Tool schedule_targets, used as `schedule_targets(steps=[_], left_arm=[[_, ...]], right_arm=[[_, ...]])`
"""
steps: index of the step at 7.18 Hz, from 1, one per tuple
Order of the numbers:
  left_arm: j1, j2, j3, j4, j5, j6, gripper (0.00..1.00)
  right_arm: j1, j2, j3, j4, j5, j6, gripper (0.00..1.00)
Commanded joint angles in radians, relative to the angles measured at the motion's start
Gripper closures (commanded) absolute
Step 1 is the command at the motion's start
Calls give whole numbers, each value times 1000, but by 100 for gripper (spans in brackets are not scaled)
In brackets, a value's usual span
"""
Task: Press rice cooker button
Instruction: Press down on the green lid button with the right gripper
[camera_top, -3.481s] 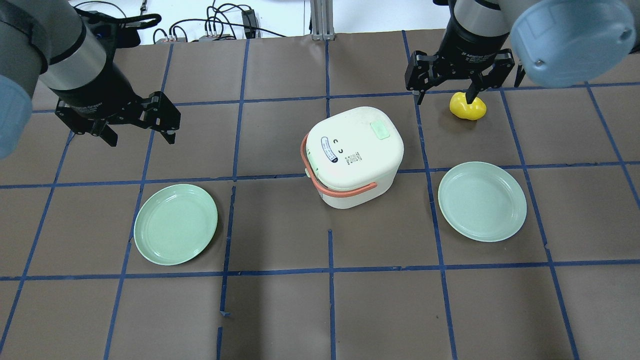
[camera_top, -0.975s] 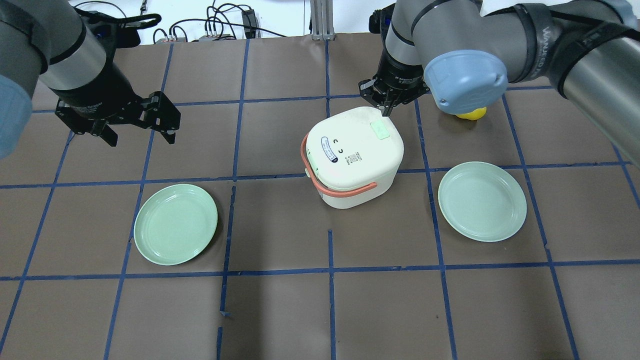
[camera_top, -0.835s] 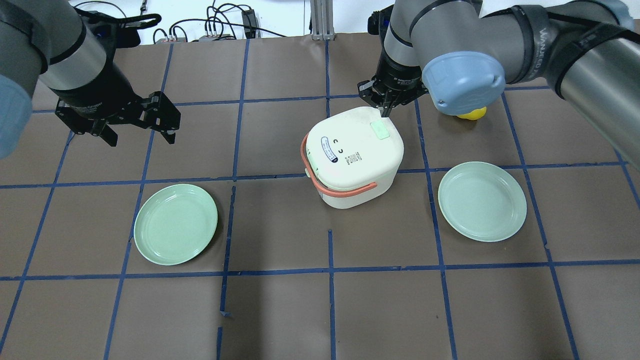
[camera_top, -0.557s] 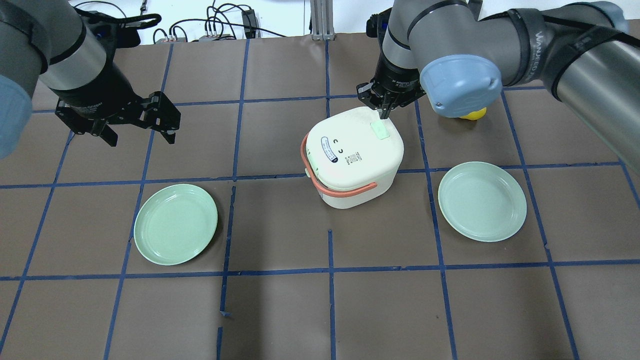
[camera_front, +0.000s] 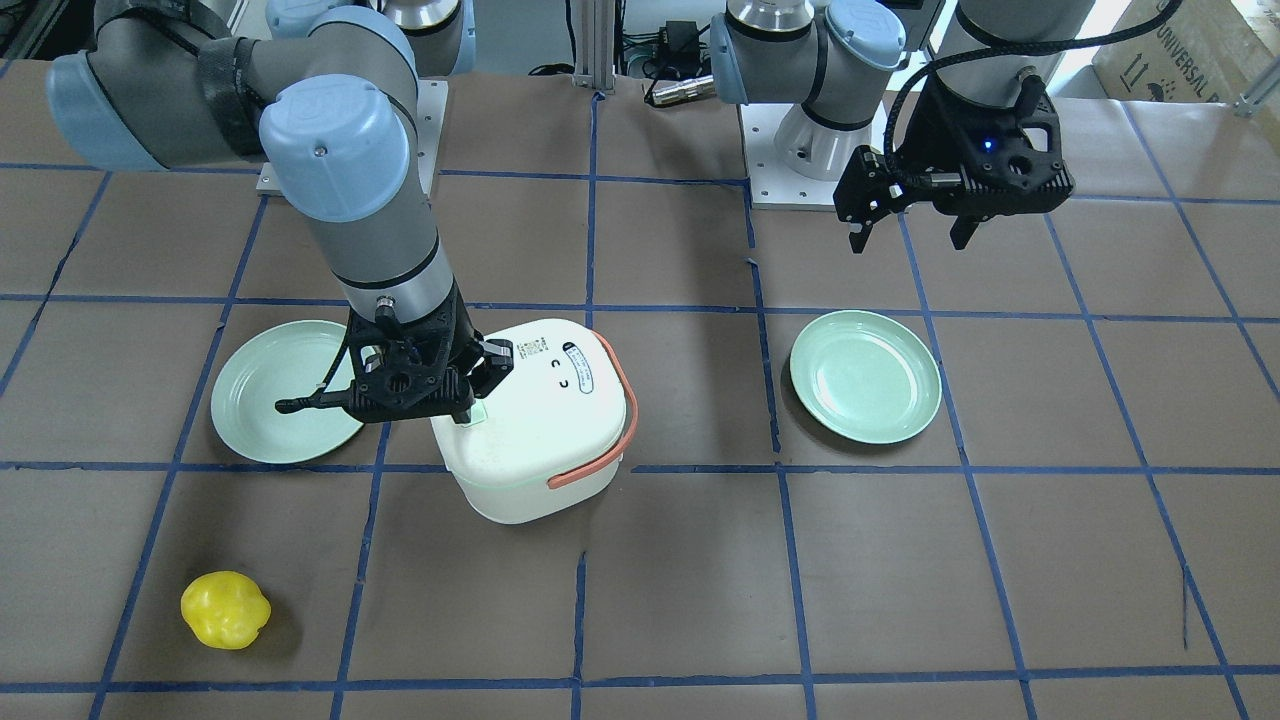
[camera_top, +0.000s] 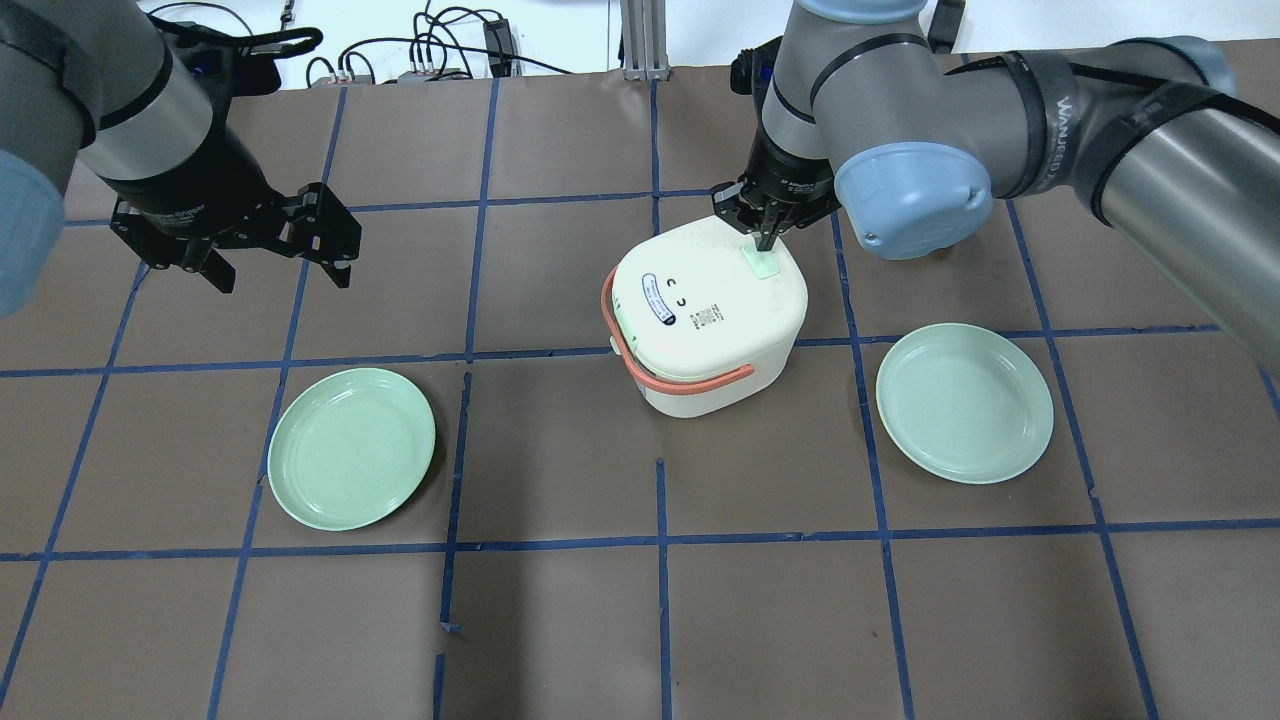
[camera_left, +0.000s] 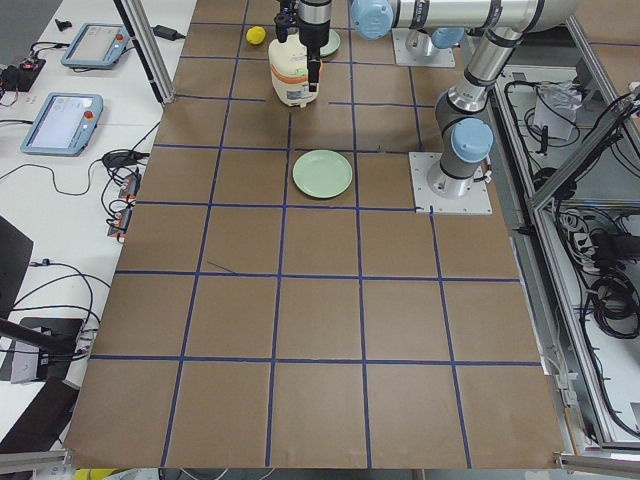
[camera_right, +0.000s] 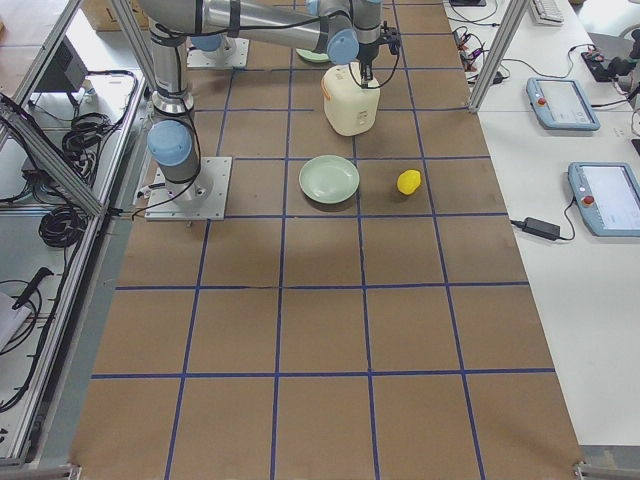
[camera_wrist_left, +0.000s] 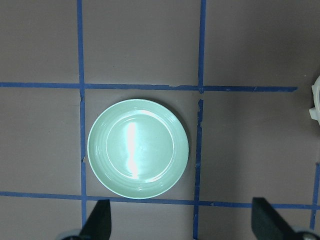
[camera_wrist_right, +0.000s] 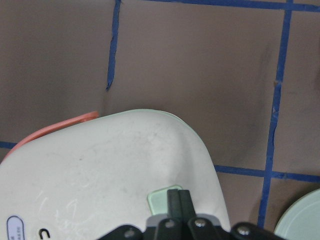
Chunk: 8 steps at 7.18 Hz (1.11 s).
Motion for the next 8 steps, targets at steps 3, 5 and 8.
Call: schedule_targets(steps=[3, 5, 8], left_arm=[[0, 0, 0, -2, 0, 0, 0], [0, 0, 0, 0, 0, 0, 0], [0, 0, 0, 0, 0, 0, 0]], right_arm=[[8, 6, -1, -3, 0, -1, 94], [8, 9, 2, -3, 0, -2, 94], [8, 14, 4, -5, 0, -4, 94]])
